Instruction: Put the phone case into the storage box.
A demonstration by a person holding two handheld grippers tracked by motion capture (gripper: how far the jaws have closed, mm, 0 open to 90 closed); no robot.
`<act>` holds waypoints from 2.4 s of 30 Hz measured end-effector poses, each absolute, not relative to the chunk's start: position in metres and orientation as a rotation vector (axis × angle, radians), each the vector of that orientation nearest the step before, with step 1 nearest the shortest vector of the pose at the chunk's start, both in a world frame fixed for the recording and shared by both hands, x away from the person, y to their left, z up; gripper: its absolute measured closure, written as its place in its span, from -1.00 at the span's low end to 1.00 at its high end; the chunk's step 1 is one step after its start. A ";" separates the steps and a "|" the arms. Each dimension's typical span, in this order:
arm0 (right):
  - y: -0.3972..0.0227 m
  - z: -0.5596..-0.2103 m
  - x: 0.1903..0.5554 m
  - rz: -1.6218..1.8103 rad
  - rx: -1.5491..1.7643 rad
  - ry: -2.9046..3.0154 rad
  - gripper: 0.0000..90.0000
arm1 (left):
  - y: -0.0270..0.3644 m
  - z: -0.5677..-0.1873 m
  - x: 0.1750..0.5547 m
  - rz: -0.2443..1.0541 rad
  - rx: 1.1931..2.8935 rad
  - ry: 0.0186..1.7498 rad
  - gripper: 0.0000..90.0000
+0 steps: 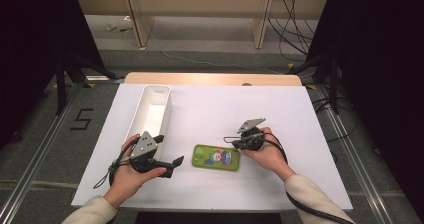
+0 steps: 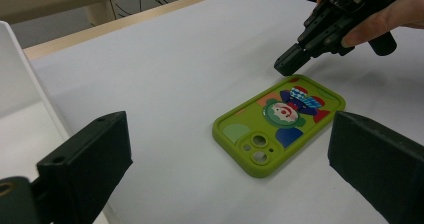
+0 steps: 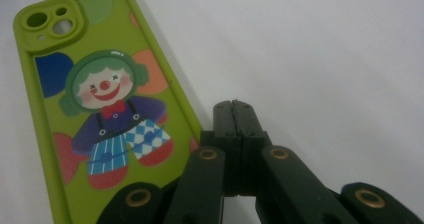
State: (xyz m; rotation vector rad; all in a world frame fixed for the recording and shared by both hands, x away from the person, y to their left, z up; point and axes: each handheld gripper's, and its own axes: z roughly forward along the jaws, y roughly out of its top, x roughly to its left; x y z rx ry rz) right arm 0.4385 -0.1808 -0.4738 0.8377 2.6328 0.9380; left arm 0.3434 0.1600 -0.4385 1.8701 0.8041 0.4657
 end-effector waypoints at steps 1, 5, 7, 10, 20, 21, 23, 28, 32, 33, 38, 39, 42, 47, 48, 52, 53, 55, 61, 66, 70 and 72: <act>-0.181 -0.474 0.438 0.933 0.832 2.640 1.00 | 0.160 -0.438 0.343 0.465 1.870 0.804 -0.93; -0.182 -0.472 0.436 0.918 0.811 2.664 1.00 | 0.160 -0.438 0.343 0.464 1.870 0.804 -0.92; -0.182 -0.472 0.434 0.913 0.807 2.676 1.00 | 0.161 -0.438 0.343 0.464 1.870 0.804 -0.92; -0.183 -0.471 0.432 0.903 0.802 2.689 1.00 | 0.161 -0.438 0.343 0.462 1.870 0.804 -0.92; -0.183 -0.472 0.421 0.848 0.767 2.753 1.00 | 0.161 -0.438 0.343 0.464 1.867 0.805 -0.91; -0.182 -0.472 0.420 0.846 0.764 2.756 1.00 | 0.161 -0.438 0.343 0.464 1.866 0.806 -0.91; -0.182 -0.472 0.419 0.839 0.756 2.761 1.00 | 0.161 -0.438 0.343 0.465 1.864 0.807 -0.91; -0.180 -0.472 0.416 0.814 0.750 2.774 1.00 | 0.161 -0.438 0.343 0.463 1.865 0.807 -0.90; -0.180 -0.471 0.415 0.804 0.760 2.786 1.00 | 0.161 -0.438 0.343 0.463 1.863 0.806 -0.90; -0.179 -0.471 0.415 0.802 0.758 2.790 1.00 | 0.162 -0.438 0.343 0.463 1.866 0.807 -0.90; -0.177 -0.470 0.412 0.785 0.758 2.805 1.00 | 0.162 -0.438 0.343 0.464 1.865 0.808 -0.90; -0.177 -0.470 0.412 0.785 0.757 2.808 1.00 | 0.162 -0.438 0.343 0.466 1.865 0.805 -0.90; -0.176 -0.470 0.412 0.783 0.755 2.811 1.00 | 0.162 -0.438 0.343 0.466 1.866 0.805 -0.90; -0.176 -0.469 0.411 0.773 0.775 2.812 0.92 | 0.162 -0.438 0.343 0.469 1.866 0.804 -0.90; -0.177 -0.468 0.412 0.781 0.782 2.806 0.87 | 0.162 -0.438 0.343 0.468 1.866 0.804 -0.89; -0.180 -0.461 0.413 0.813 0.834 2.770 0.62 | 0.162 -0.438 0.343 0.467 1.866 0.803 -0.89; -0.181 -0.459 0.413 0.822 0.860 2.763 0.50 | 0.162 -0.438 0.343 0.466 1.867 0.803 -0.89; -0.181 -0.456 0.414 0.843 0.916 2.735 0.25 | 0.161 -0.438 0.343 0.464 1.865 0.805 -0.89; -0.174 -0.450 0.410 0.837 0.954 2.702 -0.53 | 0.161 -0.438 0.343 0.465 1.869 0.805 -0.89; -0.164 -0.449 0.407 0.810 0.929 2.738 -0.66 | 0.161 -0.438 0.343 0.467 1.868 0.805 -0.89; -0.151 -0.448 0.407 0.788 0.889 2.758 -0.77 | 0.161 -0.438 0.343 0.469 1.869 0.804 -0.89; -0.146 -0.447 0.407 0.789 0.879 2.766 -0.84 | 0.161 -0.438 0.343 0.467 1.866 0.806 -0.89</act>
